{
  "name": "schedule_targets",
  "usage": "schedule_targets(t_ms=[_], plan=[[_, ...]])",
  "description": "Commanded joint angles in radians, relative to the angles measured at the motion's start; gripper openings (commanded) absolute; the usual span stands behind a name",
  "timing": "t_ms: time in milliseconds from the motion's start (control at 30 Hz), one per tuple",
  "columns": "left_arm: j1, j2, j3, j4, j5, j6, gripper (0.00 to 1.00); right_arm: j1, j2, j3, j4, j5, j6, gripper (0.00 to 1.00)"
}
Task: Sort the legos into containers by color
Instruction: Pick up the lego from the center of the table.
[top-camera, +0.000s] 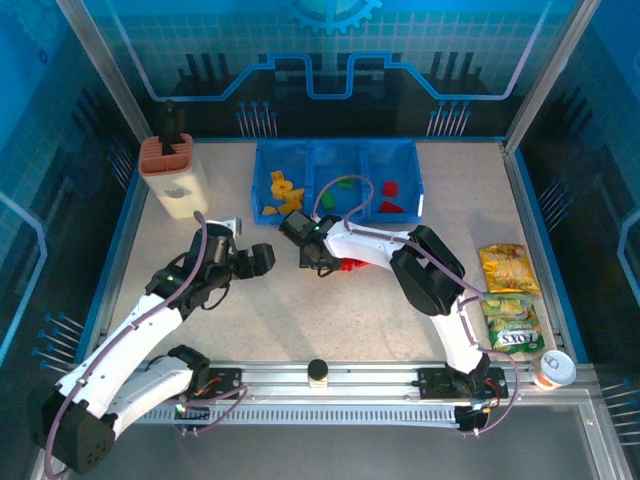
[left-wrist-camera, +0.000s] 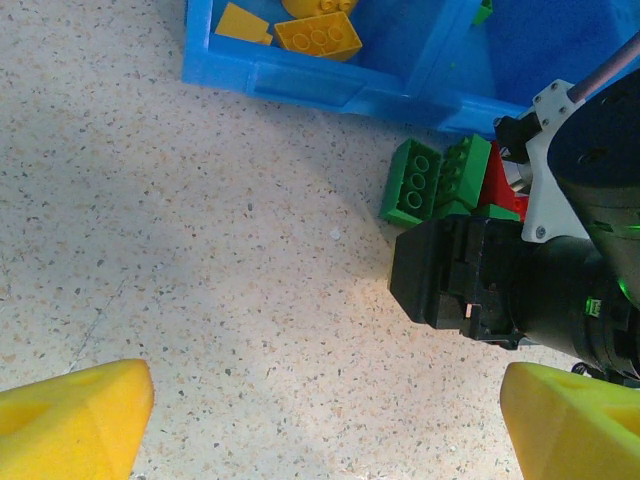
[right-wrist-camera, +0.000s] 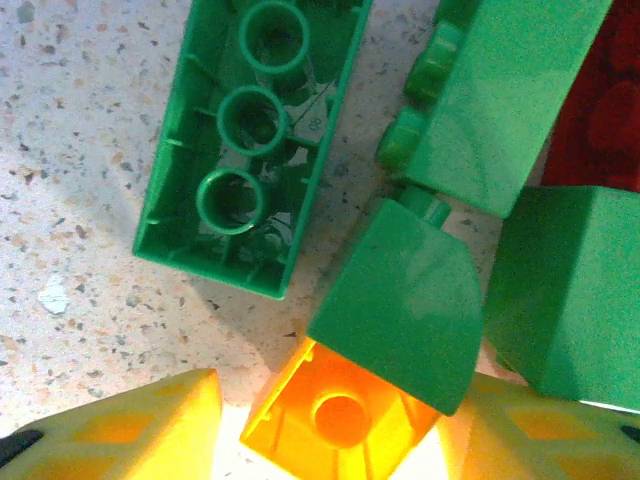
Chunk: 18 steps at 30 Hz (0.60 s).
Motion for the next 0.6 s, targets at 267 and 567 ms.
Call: schedule_targets(t_ms=[267,567], plan=[[-0.004,-0.017,-0.016,-0.008,-0.014,0.005,0.91,0.020,0.018,-0.032,-0.036,0.009,0.018,0.49],[-0.005,-0.022,-0.017,-0.013,-0.016,0.011,0.90,0.050,-0.086,-0.120,-0.053,0.067,-0.017,0.35]])
